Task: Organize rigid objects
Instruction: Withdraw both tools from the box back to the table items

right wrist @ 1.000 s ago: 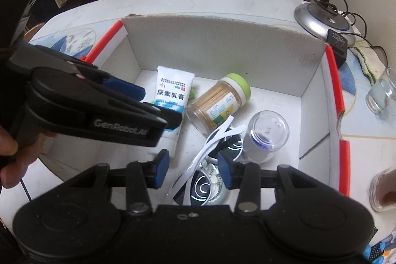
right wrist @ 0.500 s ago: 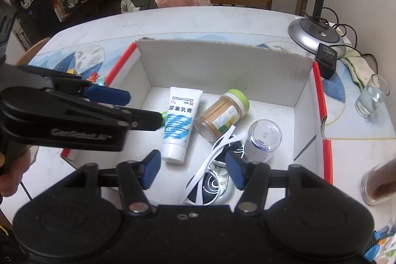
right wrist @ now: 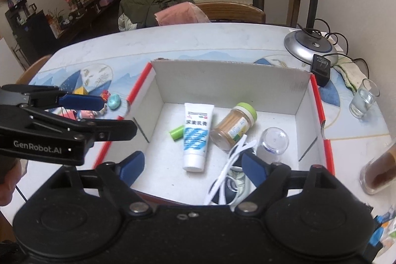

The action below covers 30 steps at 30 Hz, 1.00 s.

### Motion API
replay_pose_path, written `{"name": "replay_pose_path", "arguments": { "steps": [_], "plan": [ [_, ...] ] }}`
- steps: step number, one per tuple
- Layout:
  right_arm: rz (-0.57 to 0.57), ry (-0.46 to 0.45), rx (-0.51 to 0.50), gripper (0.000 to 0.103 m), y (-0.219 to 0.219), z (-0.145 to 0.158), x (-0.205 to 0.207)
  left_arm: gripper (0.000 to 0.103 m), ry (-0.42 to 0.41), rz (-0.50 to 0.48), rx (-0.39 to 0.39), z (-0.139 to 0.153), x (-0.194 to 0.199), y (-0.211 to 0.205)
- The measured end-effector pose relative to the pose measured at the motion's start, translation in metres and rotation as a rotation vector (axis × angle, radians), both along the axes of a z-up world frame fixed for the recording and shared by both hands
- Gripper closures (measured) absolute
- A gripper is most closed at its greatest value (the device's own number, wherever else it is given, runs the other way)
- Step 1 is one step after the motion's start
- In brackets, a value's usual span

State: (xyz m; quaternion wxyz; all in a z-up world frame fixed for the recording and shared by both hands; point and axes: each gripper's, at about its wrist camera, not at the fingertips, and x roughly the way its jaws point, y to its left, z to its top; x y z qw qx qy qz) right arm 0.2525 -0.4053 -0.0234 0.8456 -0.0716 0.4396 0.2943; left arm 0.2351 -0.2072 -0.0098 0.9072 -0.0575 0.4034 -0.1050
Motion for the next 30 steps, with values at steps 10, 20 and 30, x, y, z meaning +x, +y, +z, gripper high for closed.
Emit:
{"name": "replay_pose_path", "arguments": {
  "steps": [10,20,30],
  "plan": [
    [-0.083,0.017,0.051,0.008,0.023,0.005,-0.025,0.019,-0.012,-0.021,-0.013,0.005,-0.024,0.050],
    [-0.110,0.004,0.080,0.007,0.067,0.012,-0.051,0.018,-0.028,-0.019,-0.059,0.003,-0.045,0.105],
    [-0.098,-0.002,0.067,0.007,0.114,0.013,-0.070,0.000,-0.071,0.008,-0.056,0.001,-0.058,0.151]
  ]
}}
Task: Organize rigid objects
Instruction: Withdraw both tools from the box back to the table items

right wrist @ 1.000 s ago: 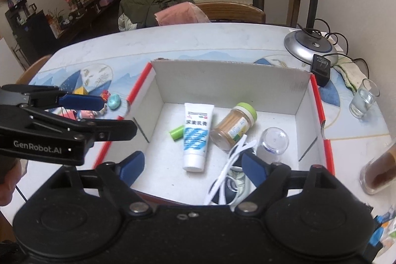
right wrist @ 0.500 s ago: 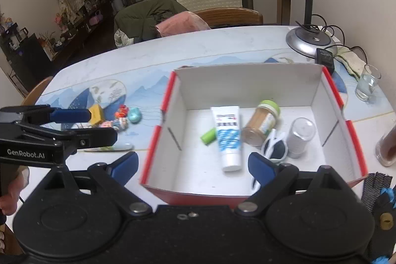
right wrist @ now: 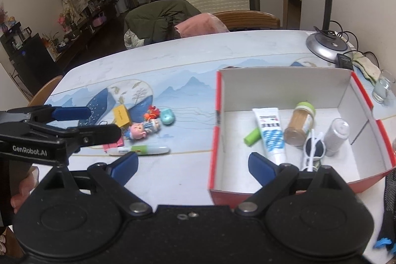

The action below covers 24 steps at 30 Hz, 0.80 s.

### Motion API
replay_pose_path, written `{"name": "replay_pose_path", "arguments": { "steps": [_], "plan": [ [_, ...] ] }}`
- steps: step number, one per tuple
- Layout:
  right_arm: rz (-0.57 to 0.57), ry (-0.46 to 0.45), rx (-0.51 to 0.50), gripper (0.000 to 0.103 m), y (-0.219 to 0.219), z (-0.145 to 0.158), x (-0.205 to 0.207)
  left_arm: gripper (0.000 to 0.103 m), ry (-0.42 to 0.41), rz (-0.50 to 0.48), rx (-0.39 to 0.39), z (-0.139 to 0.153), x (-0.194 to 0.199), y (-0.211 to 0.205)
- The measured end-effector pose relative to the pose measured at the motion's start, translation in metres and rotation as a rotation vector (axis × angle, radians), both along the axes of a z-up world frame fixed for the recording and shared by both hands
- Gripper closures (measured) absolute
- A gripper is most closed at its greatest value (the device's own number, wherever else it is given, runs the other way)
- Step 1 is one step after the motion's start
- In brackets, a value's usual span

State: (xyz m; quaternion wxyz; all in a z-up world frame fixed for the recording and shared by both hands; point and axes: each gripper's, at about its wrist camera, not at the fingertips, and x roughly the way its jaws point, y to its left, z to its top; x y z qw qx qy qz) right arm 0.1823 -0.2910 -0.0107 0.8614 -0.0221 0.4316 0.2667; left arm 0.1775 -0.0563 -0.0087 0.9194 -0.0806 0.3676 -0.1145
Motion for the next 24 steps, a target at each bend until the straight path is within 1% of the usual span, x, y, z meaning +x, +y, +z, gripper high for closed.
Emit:
{"name": "replay_pose_path", "arguments": {
  "steps": [5,8,11,14,19,21,22,24],
  "plan": [
    [0.013,-0.002,-0.014,0.007,0.023,-0.002,-0.006,0.000,-0.006,0.015,0.020,-0.007,-0.004,0.024],
    [0.025,0.000,-0.022,0.007,0.036,-0.004,-0.009,0.000,0.020,0.037,0.029,-0.017,-0.005,0.044],
    [0.041,0.008,-0.031,0.007,0.049,-0.009,-0.011,0.000,0.052,0.053,0.060,-0.030,-0.005,0.062],
    [0.054,0.021,-0.040,0.007,0.059,-0.015,-0.010,0.000,0.073,0.055,0.069,-0.045,-0.007,0.076],
    [0.070,0.033,-0.060,0.008,0.078,-0.025,-0.003,0.000,0.090,0.060,0.082,-0.066,-0.002,0.091],
    [0.099,0.035,-0.064,0.008,0.086,-0.029,-0.001,0.000,0.089,0.050,0.091,-0.075,0.002,0.094],
    [0.114,0.038,-0.074,0.008,0.091,-0.033,0.001,0.000,0.094,0.060,0.098,-0.079,0.005,0.095],
    [0.136,0.049,-0.094,0.009,0.099,-0.041,0.003,0.000,0.107,0.082,0.081,-0.087,0.010,0.100]
  ]
}}
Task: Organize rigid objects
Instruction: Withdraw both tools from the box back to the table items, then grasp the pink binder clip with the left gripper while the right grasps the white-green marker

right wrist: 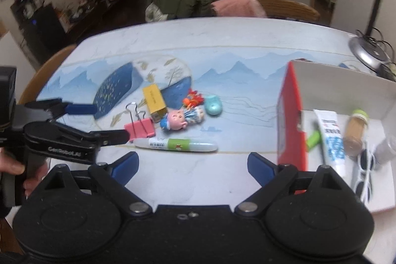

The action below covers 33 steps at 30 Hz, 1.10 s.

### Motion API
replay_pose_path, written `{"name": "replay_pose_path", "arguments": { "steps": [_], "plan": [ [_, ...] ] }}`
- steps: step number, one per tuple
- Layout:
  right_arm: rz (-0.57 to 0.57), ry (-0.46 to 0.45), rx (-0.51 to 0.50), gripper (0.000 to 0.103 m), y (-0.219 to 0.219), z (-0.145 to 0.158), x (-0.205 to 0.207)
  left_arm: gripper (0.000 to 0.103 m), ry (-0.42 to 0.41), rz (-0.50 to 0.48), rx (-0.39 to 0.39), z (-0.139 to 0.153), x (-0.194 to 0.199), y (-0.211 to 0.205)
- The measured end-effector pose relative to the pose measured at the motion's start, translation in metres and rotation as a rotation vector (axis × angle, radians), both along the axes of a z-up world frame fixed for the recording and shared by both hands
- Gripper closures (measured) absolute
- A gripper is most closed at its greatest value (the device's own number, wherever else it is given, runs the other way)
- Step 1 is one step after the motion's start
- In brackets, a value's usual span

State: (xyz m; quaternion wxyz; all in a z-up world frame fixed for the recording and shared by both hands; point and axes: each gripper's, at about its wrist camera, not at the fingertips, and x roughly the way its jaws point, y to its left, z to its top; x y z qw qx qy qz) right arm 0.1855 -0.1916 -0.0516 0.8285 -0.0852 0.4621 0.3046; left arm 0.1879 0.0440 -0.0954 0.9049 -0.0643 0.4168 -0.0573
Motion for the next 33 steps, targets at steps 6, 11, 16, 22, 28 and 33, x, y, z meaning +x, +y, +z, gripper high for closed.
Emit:
{"name": "replay_pose_path", "arguments": {
  "steps": [6,11,16,22,28,33],
  "plan": [
    [0.080,0.008,-0.063,0.012,0.025,-0.026,0.005,0.000,0.016,0.028,-0.025,-0.021,0.014,0.008],
    [0.201,-0.026,-0.123,0.013,0.045,-0.040,0.013,0.001,0.044,0.019,-0.040,-0.034,0.022,0.013],
    [0.352,-0.051,-0.198,0.018,0.065,-0.057,0.023,0.001,0.058,0.022,-0.045,-0.043,0.028,0.013],
    [0.451,-0.067,-0.240,0.024,0.081,-0.069,0.035,0.001,0.038,0.026,-0.050,-0.048,0.031,0.011],
    [0.546,-0.062,-0.254,0.036,0.093,-0.077,0.042,0.010,0.018,0.030,-0.043,-0.049,0.031,0.006],
    [0.600,-0.049,-0.252,0.046,0.100,-0.083,0.042,0.013,0.002,0.028,-0.015,-0.050,0.029,0.001]
  ]
}}
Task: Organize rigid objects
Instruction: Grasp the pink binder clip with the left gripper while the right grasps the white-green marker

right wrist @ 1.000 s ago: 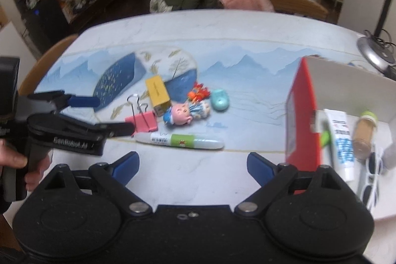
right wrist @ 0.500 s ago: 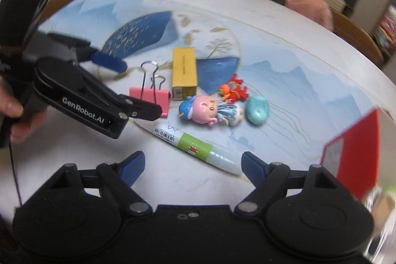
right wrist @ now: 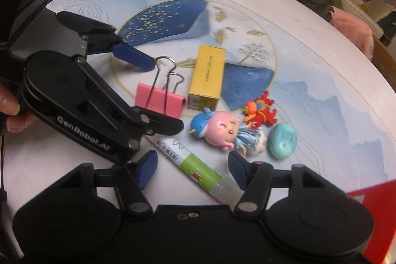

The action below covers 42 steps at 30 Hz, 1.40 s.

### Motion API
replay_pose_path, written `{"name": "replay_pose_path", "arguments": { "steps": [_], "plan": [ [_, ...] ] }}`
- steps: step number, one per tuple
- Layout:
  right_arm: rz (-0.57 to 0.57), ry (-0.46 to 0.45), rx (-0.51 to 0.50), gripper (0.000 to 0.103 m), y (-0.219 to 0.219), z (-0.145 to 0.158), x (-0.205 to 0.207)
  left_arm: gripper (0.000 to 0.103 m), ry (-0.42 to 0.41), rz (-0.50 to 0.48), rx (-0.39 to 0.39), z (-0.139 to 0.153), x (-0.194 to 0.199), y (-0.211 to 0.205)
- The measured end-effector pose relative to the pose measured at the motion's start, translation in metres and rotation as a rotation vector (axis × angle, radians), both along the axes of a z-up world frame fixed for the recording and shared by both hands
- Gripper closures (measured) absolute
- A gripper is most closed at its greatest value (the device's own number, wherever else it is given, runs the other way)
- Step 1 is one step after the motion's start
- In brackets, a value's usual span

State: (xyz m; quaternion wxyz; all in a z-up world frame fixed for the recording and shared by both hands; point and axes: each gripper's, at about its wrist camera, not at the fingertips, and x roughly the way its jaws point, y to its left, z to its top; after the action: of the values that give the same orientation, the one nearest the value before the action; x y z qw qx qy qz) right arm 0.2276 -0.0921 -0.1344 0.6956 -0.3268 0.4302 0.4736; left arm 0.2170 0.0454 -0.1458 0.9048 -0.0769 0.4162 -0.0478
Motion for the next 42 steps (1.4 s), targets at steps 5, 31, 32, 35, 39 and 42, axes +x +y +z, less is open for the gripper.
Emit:
{"name": "replay_pose_path", "arguments": {
  "steps": [5,31,32,35,39,42],
  "plan": [
    [0.010,0.024,-0.003,0.056,0.001,-0.004,-0.001,0.029,-0.019,-0.029,0.039,0.001,-0.003,-0.008],
    [-0.274,0.100,0.052,0.087,-0.050,0.007,-0.049,0.054,-0.049,-0.094,0.155,0.000,-0.024,-0.027],
    [-0.305,0.104,0.062,0.087,-0.056,0.009,-0.048,0.055,-0.047,-0.090,0.149,0.001,-0.025,-0.027],
    [-0.372,0.118,0.090,0.087,-0.071,0.016,-0.046,0.055,-0.040,-0.082,0.132,0.003,-0.030,-0.028],
    [-0.432,0.144,0.125,0.087,-0.087,0.025,-0.047,0.055,-0.029,-0.075,0.121,0.005,-0.039,-0.030],
    [-0.461,0.153,0.149,0.087,-0.098,0.033,-0.053,0.056,-0.026,-0.070,0.106,0.009,-0.045,-0.031]
  ]
}}
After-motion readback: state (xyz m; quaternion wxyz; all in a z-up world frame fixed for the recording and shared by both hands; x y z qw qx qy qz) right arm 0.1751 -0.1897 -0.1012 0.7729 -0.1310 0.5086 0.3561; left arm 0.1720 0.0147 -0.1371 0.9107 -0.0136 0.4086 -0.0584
